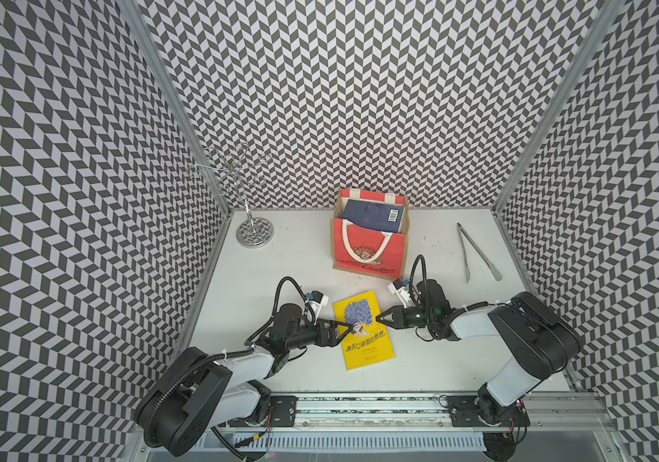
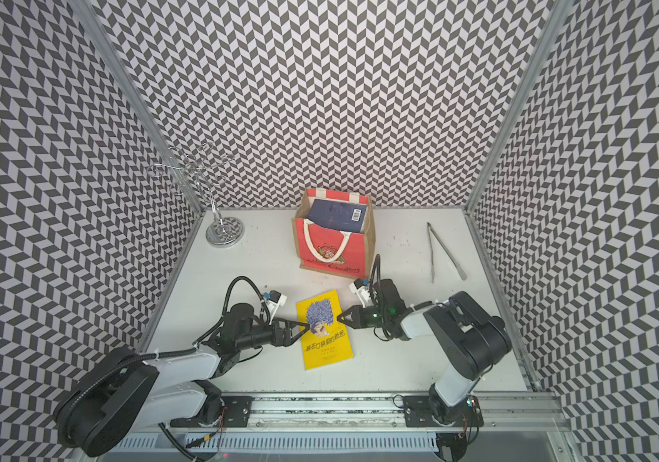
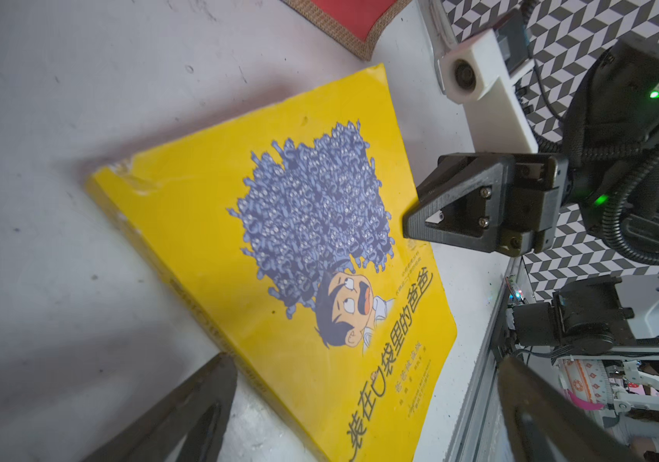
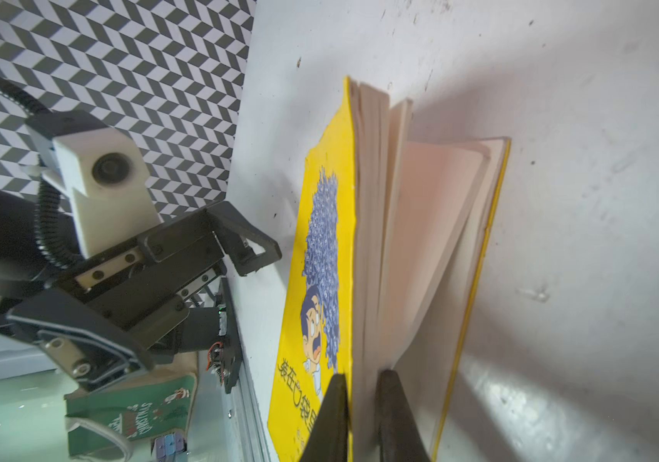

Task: Put the books into the canvas bag
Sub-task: Pick up the book from the center of the board.

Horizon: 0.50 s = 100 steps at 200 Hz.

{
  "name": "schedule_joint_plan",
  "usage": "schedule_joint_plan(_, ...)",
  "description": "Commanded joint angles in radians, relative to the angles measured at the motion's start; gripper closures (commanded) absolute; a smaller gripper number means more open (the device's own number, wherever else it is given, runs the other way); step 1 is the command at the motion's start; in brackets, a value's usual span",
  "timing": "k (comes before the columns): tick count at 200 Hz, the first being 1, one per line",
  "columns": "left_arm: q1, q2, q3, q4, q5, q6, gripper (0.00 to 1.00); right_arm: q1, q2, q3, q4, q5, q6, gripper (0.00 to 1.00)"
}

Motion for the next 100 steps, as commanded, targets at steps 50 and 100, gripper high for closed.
schedule_joint_plan(50, 0.006, 0.057, -0.034, 0.032, -0.001, 0.030, 0.00, -0.032, -0.087, -0.109, 0.419, -0.169, 0.071, 1.00)
schedule_joint_plan(100, -0.019, 0.112, -0.056, 0.219, 0.068, -0.011, 0.05, -0.031, -0.053, -0.143, 0.593, -0.208, 0.175, 1.00)
